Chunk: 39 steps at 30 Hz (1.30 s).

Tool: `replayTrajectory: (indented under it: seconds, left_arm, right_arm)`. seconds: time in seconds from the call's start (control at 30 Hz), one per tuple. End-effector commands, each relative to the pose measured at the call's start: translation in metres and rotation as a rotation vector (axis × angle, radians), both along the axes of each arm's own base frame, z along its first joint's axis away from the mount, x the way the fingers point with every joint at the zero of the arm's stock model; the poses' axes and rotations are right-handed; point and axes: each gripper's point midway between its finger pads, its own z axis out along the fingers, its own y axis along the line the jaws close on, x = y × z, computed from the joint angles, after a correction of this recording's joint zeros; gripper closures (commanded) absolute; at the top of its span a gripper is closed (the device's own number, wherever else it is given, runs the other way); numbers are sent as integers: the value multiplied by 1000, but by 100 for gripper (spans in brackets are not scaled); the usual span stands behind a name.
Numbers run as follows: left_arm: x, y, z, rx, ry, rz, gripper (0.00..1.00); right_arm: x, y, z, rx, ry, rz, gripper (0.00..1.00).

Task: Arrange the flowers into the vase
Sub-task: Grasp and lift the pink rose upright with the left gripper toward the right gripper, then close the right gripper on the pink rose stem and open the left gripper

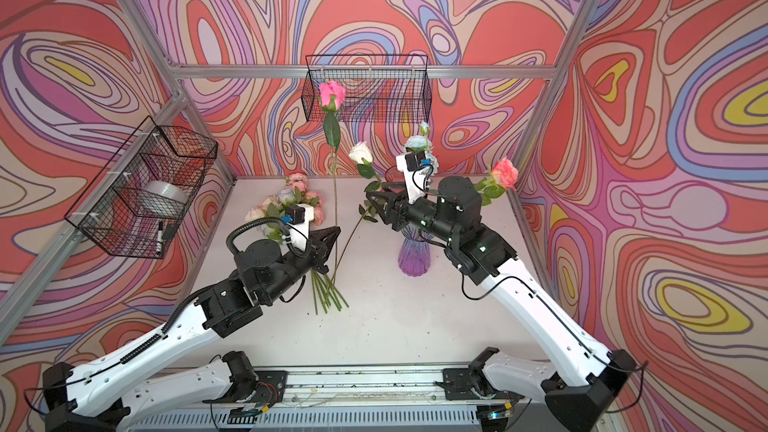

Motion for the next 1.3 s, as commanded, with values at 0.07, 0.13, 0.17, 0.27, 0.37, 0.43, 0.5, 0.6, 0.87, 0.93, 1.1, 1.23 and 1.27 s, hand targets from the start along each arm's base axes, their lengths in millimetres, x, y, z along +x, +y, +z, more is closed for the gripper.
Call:
replayTrajectory:
  seconds: [0.07,0.13,0.17,0.27,0.37,0.43,0.5,0.6,0.87,0.93,1.1,1.23,1.27]
  left_arm:
    - [-10,-2,26,-32,-105,-56,100]
    - [-11,-3,27,-23,-107,-59,100]
    - [-10,-3,26,-20,-106,-59,100]
    - [-10,-4,25,-16,-102,-62,100]
    - [-10,-5,25,-14,-99,-67,100]
    - [-11,-4,26,-15,-101,-66,100]
    - [-11,-3,27,-16,-102,-63,100]
    - [-11,-2,28,-13,-105,-57,100]
    - [-6,6,28,-11,-107,-5,46]
    - [-5,11,30,-8,-118,18,29]
    - [7,40,34,13,-141,185,22]
    - [20,66,28,28,-110,365,22]
    - [22,70,26,37,-101,391,23]
  right_arm:
    - [-10,30,14,74,19,172,45]
    - [-8,40,11,86,39,202,46]
    - [-8,44,11,90,45,217,47]
    - [-9,61,13,109,57,264,49]
    - [-10,77,11,109,71,299,55]
    - [-10,83,8,103,76,308,62]
    - [-9,87,8,106,77,311,71]
    - [-10,88,6,99,77,307,80]
    - [-8,78,5,83,46,231,97]
    - [-3,70,7,70,29,174,96]
    - [3,35,22,33,-101,-9,96]
    - [8,-1,36,-56,-180,-187,97]
    - [8,-10,39,-82,-204,-231,97]
